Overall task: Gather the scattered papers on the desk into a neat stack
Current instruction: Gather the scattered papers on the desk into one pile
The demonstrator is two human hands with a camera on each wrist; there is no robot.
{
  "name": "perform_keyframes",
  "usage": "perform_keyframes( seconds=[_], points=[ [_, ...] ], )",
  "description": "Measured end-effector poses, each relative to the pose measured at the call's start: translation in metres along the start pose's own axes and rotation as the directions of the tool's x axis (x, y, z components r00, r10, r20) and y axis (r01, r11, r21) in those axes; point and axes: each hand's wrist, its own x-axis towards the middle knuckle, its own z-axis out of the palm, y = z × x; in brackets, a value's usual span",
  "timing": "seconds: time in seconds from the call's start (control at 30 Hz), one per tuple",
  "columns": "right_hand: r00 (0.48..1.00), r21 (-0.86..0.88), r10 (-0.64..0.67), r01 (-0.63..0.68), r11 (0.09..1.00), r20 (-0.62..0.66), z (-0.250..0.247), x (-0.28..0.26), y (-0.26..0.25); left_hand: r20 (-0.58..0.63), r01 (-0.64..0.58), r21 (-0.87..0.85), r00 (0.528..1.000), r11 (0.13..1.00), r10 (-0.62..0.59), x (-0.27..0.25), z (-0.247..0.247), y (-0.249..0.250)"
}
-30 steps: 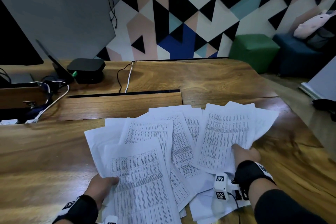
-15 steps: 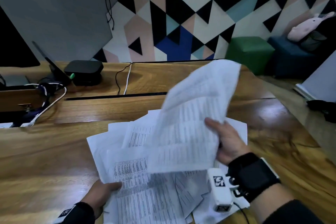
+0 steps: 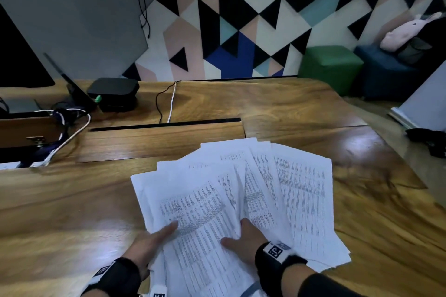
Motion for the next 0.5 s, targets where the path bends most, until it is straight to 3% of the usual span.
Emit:
perform_keyframes(
  seconds=[0.07,0.13,0.23,0.27,0.33,0.4,0.5],
  points=[
    [0.998,-0.035,-0.018,0.016,0.999,-0.066,-0.010,-0.001,0.001,-0.072,-0.007,-0.004,0.997,1.000,0.007,0.004,0.000,-0.003],
    [0.950,0.034,0.003,0.008,0.999,-0.312,-0.034,-0.001,0.008,-0.138,-0.006,0.018,0.990,1.000,0.009,0.006,-0.002,-0.004],
    [0.725,0.094,0.204,-0.190,0.977,-0.658,-0.082,-0.004,0.034,-0.177,-0.040,0.030,0.983,0.999,0.045,0.008,-0.006,-0.005],
    [0.661,0.115,0.287,-0.292,0.949,-0.693,-0.096,-0.005,0.047,-0.176,-0.045,0.031,0.983,0.999,0.050,0.008,-0.007,-0.006],
    [0.606,0.146,0.431,-0.462,0.875,-0.669,-0.114,-0.005,0.069,-0.173,-0.052,0.025,0.983,0.998,0.055,0.006,-0.006,-0.007],
    [0.601,0.118,0.488,-0.548,0.828,-0.633,-0.122,-0.001,0.079,-0.167,-0.061,0.019,0.984,0.998,0.063,0.006,-0.006,-0.008],
    [0.612,0.092,0.503,-0.576,0.812,-0.610,-0.126,0.003,0.078,-0.170,-0.047,0.018,0.984,0.999,0.049,0.007,-0.003,-0.010]
  ],
)
